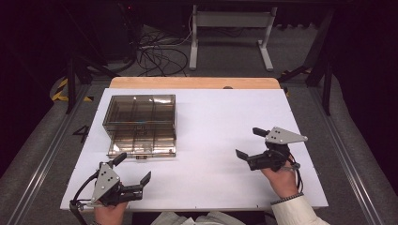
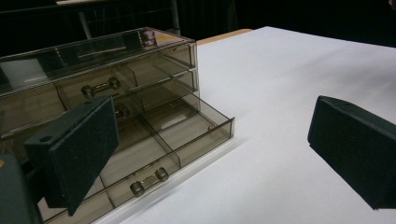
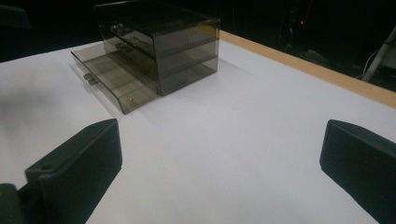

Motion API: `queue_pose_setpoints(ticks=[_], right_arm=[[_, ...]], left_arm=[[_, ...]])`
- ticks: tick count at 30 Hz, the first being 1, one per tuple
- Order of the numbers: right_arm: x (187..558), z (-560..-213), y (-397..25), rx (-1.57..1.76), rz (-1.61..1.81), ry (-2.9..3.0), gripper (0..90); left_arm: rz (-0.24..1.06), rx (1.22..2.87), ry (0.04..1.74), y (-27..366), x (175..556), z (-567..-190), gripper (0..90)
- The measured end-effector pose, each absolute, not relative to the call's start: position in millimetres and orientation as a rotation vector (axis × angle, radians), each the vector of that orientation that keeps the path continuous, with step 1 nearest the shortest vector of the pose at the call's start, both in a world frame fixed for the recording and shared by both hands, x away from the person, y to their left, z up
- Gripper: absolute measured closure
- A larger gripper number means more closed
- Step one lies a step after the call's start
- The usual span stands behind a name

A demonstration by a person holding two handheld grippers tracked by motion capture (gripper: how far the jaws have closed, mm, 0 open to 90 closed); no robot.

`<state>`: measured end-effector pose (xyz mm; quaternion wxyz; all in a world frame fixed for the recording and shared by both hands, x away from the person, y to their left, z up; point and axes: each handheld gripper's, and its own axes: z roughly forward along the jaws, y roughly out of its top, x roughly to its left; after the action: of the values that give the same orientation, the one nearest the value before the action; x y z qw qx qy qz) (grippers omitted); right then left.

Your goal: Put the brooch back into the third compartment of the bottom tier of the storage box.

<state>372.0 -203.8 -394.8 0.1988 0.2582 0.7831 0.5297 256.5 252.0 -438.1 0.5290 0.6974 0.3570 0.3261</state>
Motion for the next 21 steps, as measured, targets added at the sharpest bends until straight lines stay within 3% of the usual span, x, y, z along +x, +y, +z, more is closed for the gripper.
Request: queue_pose_setpoints(ticks=[21], right_arm=[[357.1,-435.8,-239.5,0.783,1.453,2.22,0.0]], left_arm=[[0.779,1.67,0.851,252.5,256.7,-438.1,2.8]])
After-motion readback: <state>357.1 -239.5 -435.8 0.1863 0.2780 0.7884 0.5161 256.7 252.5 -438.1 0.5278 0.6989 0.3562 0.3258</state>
